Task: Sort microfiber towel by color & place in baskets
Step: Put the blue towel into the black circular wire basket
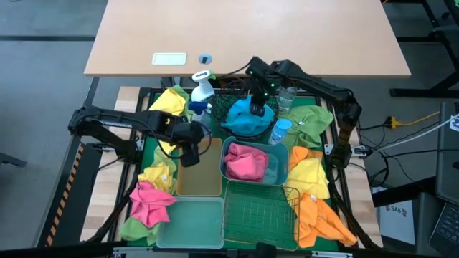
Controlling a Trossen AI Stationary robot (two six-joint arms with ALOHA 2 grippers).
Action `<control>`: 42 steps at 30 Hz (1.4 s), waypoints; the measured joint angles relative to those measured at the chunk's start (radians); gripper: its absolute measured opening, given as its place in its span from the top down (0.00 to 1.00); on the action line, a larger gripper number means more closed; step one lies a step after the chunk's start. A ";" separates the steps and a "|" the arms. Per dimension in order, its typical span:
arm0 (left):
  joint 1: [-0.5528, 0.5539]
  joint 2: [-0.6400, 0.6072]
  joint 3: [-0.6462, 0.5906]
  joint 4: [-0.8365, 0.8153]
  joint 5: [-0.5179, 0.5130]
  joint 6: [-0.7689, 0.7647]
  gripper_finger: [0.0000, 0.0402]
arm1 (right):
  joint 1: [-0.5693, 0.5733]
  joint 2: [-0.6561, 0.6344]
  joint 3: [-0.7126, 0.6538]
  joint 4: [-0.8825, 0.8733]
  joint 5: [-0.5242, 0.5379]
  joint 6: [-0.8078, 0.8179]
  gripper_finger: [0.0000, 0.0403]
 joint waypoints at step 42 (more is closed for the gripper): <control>0.403 -0.235 -0.629 0.276 -0.061 -0.005 0.66 | 0.000 0.000 -0.001 0.018 0.021 0.002 0.51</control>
